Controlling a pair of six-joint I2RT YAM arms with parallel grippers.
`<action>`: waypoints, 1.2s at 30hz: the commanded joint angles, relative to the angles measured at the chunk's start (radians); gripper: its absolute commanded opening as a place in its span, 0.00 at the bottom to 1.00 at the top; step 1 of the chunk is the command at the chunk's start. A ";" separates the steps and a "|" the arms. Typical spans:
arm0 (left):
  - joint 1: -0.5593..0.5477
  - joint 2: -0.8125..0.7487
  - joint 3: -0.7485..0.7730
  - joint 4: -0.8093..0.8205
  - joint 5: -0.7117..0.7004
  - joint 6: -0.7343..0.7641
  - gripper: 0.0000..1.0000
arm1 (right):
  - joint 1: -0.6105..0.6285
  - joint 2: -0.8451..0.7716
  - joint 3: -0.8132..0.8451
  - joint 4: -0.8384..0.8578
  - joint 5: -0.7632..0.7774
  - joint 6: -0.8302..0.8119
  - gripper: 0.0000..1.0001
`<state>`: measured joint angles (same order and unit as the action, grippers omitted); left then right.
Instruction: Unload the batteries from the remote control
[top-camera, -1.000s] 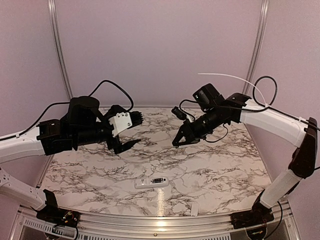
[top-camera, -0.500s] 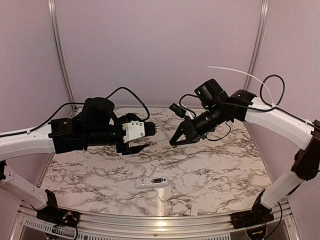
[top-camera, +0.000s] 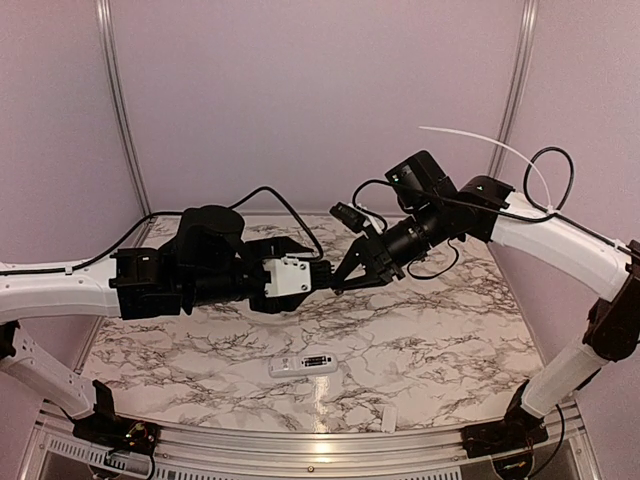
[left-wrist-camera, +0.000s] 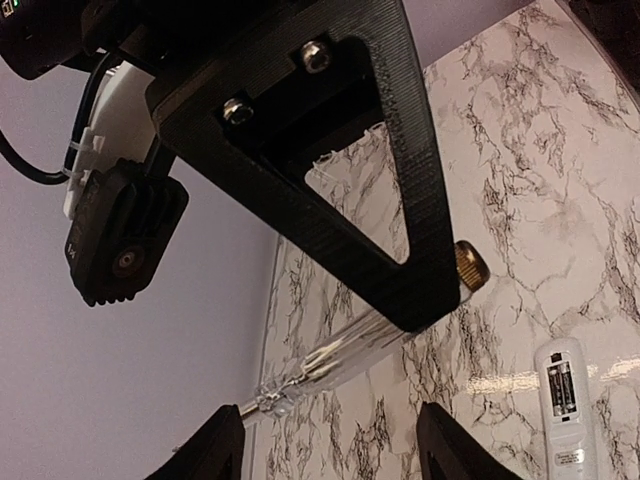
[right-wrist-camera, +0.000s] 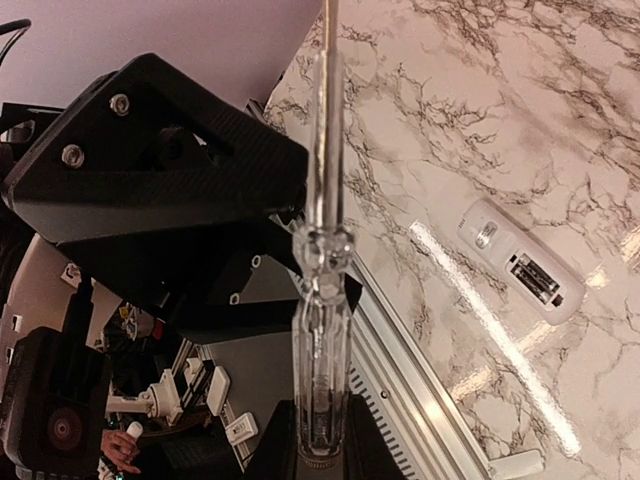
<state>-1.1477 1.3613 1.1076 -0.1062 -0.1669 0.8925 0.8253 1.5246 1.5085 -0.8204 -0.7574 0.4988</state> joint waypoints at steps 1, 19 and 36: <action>-0.008 0.019 -0.008 0.057 -0.044 0.054 0.59 | 0.012 -0.007 0.037 0.009 -0.038 0.018 0.00; -0.009 0.014 -0.023 0.092 -0.074 0.159 0.66 | 0.043 0.012 0.035 -0.042 -0.048 0.016 0.00; -0.009 -0.040 -0.082 0.051 -0.114 0.195 0.29 | 0.043 0.002 0.073 -0.069 -0.001 0.016 0.00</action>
<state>-1.1530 1.3621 1.0489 -0.0303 -0.2539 1.1019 0.8612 1.5333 1.5120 -0.8890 -0.8001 0.5159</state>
